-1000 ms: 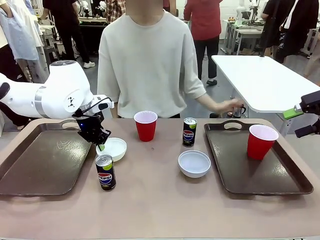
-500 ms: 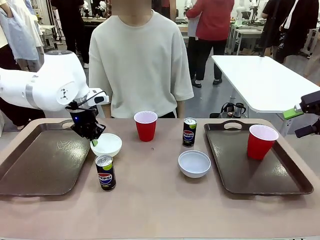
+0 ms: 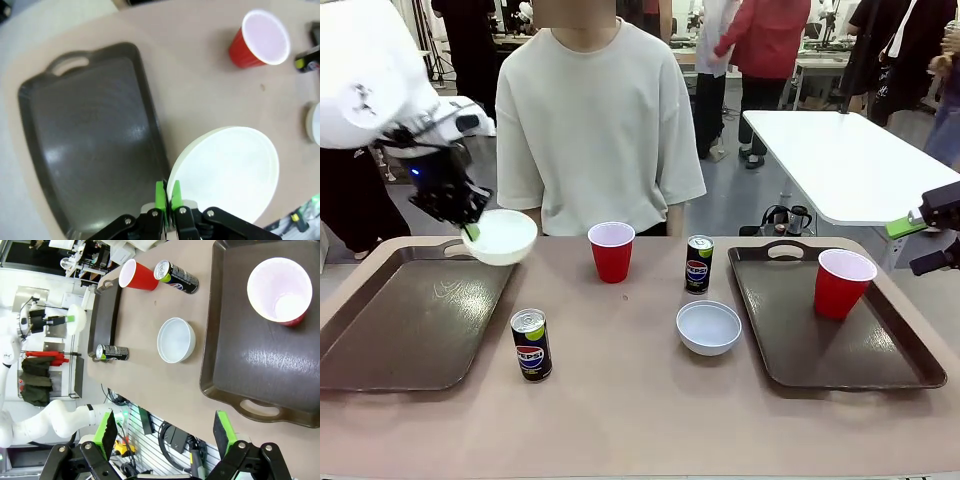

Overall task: Prepare tableware on both trays.
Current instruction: Pick up a Picnic Bowl from the table and place it on a Handle tray.

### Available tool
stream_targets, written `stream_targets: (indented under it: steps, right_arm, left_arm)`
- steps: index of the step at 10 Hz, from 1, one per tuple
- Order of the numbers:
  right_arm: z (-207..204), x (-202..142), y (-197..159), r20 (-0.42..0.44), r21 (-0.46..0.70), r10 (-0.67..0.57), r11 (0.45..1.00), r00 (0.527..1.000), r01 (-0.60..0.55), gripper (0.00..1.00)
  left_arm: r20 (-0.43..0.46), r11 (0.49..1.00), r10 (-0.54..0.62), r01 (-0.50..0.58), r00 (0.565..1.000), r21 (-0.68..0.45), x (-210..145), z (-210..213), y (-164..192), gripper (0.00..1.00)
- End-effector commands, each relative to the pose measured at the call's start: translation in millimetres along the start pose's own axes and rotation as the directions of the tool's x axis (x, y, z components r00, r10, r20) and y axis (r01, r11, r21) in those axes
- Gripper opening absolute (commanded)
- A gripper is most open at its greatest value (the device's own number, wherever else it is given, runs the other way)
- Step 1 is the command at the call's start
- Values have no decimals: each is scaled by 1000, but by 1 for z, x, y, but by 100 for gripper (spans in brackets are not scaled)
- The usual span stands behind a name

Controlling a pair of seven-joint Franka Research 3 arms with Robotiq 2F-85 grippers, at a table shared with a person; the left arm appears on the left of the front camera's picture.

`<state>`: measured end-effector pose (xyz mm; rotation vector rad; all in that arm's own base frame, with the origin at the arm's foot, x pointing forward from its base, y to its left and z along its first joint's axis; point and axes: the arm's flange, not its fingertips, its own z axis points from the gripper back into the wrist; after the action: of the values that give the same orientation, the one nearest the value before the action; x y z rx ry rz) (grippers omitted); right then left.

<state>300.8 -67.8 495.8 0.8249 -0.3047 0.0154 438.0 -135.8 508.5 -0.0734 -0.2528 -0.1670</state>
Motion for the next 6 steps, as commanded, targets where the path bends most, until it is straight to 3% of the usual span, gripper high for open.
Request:
stream_targets:
  steps: [1,4,6]
  right_arm:
    - [-1,3,-1,6,26,6,1000,1000,-6,100]
    - [-1,3,-1,6,26,6,1000,1000,-6,100]
    - [-1,3,-1,6,26,6,1000,1000,-6,100]
  left_arm:
    - [-31,1000,-14,14,999,-5,6,-20,-11,0]
    - [-12,1000,-7,7,1000,1,-1,-5,-2,4]
    - [-60,996,-48,43,997,-81,-22,8,34,4]
